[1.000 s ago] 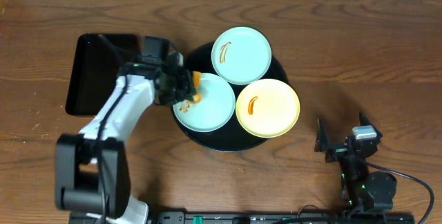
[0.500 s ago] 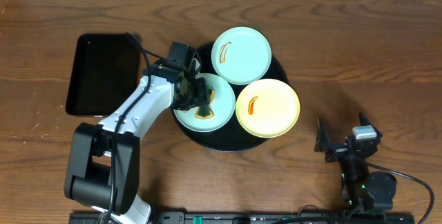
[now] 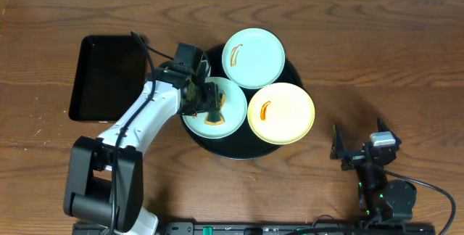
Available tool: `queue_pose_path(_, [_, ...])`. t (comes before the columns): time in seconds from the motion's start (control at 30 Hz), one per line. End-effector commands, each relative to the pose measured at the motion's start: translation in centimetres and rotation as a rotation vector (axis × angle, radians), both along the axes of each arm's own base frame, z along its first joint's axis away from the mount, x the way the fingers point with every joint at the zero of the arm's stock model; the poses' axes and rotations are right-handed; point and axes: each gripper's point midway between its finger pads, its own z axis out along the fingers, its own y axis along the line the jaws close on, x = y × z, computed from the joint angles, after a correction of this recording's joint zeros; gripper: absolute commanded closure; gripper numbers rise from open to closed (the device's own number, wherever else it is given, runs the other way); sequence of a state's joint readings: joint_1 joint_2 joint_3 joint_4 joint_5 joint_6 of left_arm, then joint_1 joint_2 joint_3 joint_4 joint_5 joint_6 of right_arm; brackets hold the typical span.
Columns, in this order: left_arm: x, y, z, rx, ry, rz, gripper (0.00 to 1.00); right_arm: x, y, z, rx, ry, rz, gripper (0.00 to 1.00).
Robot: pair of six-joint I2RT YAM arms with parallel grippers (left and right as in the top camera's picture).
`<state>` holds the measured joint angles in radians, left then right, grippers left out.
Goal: Clean dirty plates on tray and stack at the side
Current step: 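Carry the sponge with the left gripper onto the lower-left blue plate, then reach the right gripper over to the top blue plate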
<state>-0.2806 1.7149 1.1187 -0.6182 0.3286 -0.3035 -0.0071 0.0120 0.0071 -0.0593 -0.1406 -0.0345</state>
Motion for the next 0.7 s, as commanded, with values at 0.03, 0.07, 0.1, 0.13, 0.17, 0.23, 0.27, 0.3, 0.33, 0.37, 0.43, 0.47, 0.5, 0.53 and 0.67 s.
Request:
queue_pose_path(0.03, [0.8,0.3,0.9,0.027,-0.046,-0.022,0.46,0.0,0.2,-0.1,-0.008,0.0,0.007,0.01])
queue_pose_path(0.07, [0.8,0.3,0.9,0.026,-0.048,-0.022,0.46,0.0,0.2,-0.1,-0.008,0.0,0.007,0.01])
queue_pose_path(0.1, [0.8,0.3,0.9,0.027,-0.047,-0.022,0.46,0.0,0.2,-0.1,-0.008,0.0,0.007,0.01])
queue_pose_path(0.13, [0.7,0.3,0.9,0.028,-0.043,-0.023,0.46,0.0,0.2,-0.1,-0.008,0.0,0.007,0.01])
queue_pose_path(0.17, [0.6,0.3,0.8,0.029,-0.04,-0.022,0.46,0.0,0.2,-0.1,-0.008,0.0,0.007,0.01])
queue_pose_path(0.23, [0.4,0.1,0.9,0.012,-0.033,-0.028,0.46,0.0,0.2,-0.1,-0.008,0.0,0.007,0.01])
queue_pose_path(0.27, [0.4,-0.1,0.9,-0.001,-0.032,-0.032,0.46,0.0,0.2,-0.1,-0.008,0.0,0.007,0.01])
queue_pose_path(0.3, [0.4,-0.2,1.0,-0.003,-0.033,-0.032,0.46,0.0,0.2,-0.1,-0.008,0.0,0.007,0.01])
queue_pose_path(0.33, [0.4,-0.2,1.0,-0.002,-0.034,-0.033,0.46,0.0,0.1,0.0,-0.017,-0.006,0.002,0.01])
queue_pose_path(0.37, [0.4,-0.2,1.1,-0.003,-0.036,-0.033,0.46,0.0,-0.2,0.3,-0.04,-0.021,-0.013,0.01])
queue_pose_path(0.43, [0.5,-0.1,1.4,-0.003,-0.046,-0.032,0.46,-0.1,0.7,0.9,0.003,-0.037,0.039,0.01])
queue_pose_path(0.47, [0.5,-0.1,1.7,-0.004,-0.052,-0.031,0.46,-0.2,1.2,0.9,0.015,-0.034,0.065,0.01])
queue_pose_path(0.5, [0.5,-0.1,1.9,-0.006,-0.06,-0.031,0.46,-0.2,1.5,1.0,0.015,-0.042,0.085,0.01])
queue_pose_path(0.53, [0.5,-0.1,2.3,-0.008,-0.069,-0.031,0.46,-0.2,1.5,1.4,0.013,-0.058,0.084,0.01])
queue_pose_path(0.67, [0.5,0.1,3.5,-0.006,-0.098,-0.028,0.41,-0.3,1.6,2.7,0.023,-0.109,0.09,0.01])
